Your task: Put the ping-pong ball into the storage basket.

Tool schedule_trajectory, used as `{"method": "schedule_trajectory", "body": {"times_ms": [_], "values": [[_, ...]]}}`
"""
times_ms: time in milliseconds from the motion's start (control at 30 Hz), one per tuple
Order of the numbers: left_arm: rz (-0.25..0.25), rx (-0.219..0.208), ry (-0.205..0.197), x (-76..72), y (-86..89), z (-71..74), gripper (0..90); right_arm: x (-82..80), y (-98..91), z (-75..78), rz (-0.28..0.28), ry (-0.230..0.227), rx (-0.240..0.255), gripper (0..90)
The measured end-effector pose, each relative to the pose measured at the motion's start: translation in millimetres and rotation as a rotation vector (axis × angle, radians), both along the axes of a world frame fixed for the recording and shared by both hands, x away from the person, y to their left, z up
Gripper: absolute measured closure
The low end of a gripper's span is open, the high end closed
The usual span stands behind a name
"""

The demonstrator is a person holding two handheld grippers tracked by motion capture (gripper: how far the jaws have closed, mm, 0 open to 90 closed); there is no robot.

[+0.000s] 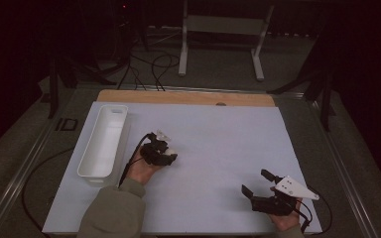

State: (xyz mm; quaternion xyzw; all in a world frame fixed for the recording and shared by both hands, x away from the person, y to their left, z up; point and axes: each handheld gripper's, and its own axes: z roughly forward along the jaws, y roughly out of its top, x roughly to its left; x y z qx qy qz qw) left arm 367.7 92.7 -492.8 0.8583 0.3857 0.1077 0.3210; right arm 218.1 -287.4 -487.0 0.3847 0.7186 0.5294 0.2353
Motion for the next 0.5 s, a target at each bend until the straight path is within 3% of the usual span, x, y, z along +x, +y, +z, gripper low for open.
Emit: {"method": "schedule_trajectory", "body": {"times_ms": [500], "values": [[0.007,-0.004,-0.016,-4.6,1.8,8.6,51.4,0.1,0.3,-0.3,0.0,0.0,-0.001,7.7]]}}
